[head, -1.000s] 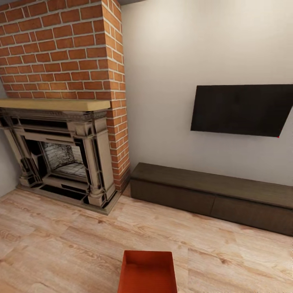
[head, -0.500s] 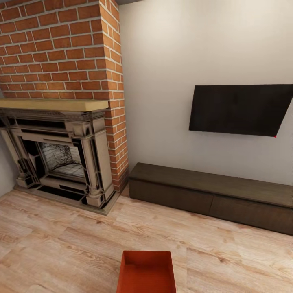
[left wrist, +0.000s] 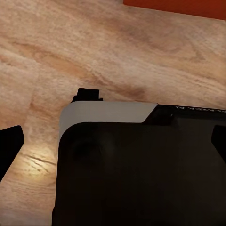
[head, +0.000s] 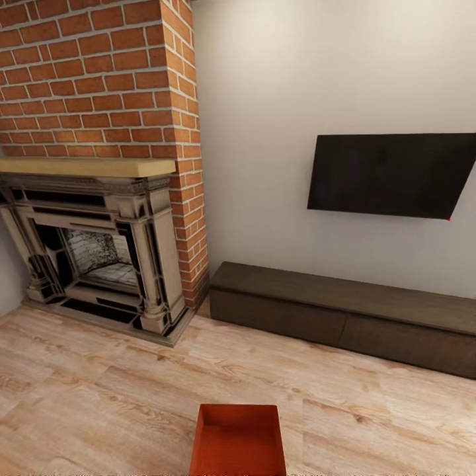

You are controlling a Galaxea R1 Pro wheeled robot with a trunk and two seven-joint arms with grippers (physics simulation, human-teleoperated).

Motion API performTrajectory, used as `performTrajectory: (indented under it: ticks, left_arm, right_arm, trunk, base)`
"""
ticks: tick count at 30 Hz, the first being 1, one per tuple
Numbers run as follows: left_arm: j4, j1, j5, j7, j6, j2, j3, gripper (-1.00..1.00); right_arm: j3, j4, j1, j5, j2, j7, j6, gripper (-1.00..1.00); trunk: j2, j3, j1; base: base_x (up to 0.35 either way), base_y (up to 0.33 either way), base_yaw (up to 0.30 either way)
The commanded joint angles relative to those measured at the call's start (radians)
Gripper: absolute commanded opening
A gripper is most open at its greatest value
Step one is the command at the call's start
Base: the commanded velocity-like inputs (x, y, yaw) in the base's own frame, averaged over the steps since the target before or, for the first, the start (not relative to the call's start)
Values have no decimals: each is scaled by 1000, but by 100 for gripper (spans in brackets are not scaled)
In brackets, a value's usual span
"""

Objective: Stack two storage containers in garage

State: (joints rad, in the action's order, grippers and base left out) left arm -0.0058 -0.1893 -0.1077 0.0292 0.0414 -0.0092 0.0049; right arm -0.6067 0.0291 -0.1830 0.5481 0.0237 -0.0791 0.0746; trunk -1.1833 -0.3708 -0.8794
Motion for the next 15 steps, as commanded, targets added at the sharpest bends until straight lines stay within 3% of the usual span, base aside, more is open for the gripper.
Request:
performTrajectory:
  ticks: [1, 15]
  left_arm:
    - [1, -1, -10, 3, 3, 0, 0, 100]
    - [2, -1, -10, 2, 3, 0, 0, 100]
  right_arm:
    - [-8, 3, -1, 9, 1, -1, 5, 100]
    - [-8, 3, -1, 9, 1, -1, 7, 100]
  trunk:
    - [-1, -3, 0]
    - [-1, -25, 0]
  base:
    - [0, 0, 0]
    - [0, 0, 0]
